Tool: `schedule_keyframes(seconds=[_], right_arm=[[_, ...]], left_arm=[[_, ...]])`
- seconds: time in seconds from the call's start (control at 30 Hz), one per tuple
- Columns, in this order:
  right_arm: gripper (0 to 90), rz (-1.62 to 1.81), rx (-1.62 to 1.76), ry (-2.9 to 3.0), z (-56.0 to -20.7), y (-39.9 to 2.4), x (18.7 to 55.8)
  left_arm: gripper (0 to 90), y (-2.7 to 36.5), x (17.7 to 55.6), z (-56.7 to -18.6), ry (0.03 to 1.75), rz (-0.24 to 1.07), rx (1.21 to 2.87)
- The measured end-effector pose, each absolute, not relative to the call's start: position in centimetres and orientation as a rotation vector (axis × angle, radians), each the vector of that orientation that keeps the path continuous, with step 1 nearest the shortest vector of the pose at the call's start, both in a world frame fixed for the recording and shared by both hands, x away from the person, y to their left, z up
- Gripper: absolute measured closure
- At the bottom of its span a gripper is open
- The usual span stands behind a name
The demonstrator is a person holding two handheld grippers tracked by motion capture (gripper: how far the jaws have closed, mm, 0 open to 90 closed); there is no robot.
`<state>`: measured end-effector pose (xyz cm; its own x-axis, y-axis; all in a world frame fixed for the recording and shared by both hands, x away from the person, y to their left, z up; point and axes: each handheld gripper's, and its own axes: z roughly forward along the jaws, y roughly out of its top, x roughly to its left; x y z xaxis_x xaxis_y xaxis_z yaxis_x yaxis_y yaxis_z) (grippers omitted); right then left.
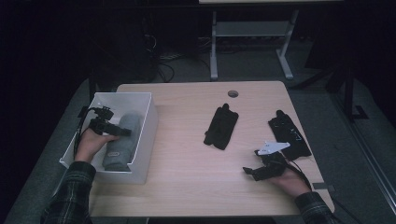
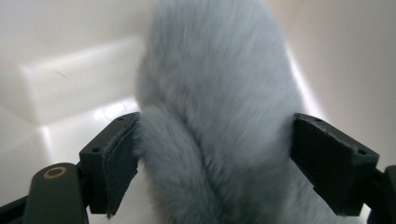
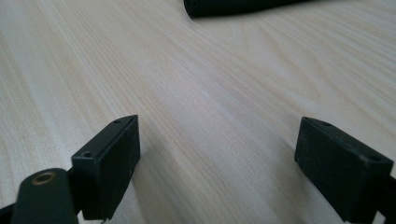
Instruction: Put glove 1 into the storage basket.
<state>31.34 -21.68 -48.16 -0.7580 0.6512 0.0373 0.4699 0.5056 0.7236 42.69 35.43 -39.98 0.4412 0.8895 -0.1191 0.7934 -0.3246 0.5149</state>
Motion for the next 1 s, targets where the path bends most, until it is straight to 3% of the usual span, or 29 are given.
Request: schedule_keyframes(seconds=[0.47,1.0], right_arm=[[14.2,1.099,0.951,2.51,-48.2,-21.7,31.3],[14.0,1.099,0.956,2.51,-48.2,-21.6,31.3]], left_arm=[[14.0,33.7,42.3,-33.9,1.294,0.346,2.15],[13.7,24.9,40.6,-30.8,1.069,0.264,2.133]])
